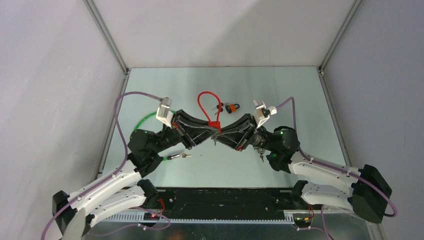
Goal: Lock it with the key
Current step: Lock the lock.
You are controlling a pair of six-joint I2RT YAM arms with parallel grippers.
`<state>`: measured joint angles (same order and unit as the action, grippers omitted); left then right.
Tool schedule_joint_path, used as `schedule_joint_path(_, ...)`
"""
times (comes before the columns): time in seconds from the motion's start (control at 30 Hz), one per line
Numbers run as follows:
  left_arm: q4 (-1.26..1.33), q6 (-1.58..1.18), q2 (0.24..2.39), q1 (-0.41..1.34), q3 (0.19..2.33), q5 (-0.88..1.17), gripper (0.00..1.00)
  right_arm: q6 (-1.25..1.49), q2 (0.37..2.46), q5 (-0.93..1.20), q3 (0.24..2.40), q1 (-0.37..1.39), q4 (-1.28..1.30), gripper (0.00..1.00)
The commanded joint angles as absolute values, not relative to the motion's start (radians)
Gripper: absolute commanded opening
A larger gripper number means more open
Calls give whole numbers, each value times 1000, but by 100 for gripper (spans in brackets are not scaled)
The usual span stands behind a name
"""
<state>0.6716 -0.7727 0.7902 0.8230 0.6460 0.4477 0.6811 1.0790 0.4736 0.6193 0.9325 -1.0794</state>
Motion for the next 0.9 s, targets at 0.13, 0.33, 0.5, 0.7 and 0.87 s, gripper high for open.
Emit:
schedule_joint_path(0.13, 717, -776, 770, 820, 681, 356, 0, 515, 1031, 266, 678, 997, -827, 0)
schedule_joint_path(0.33, 616, -731, 756, 820, 674, 228, 0, 311, 1012, -57, 769, 1088, -545, 0)
schedule_joint_path(0.5, 494, -676, 737, 820, 678, 104, 0, 206, 1036, -333, 837, 1154, -368, 0)
schedule_joint_path(0.7, 407, -639, 739, 820, 688, 4, 0, 189, 1055, -385, 879, 1163, -290, 33)
schedule_joint_path(0.87, 382, -607, 730, 819, 701, 14, 0, 175, 999, -58, 856, 1070, -253, 82)
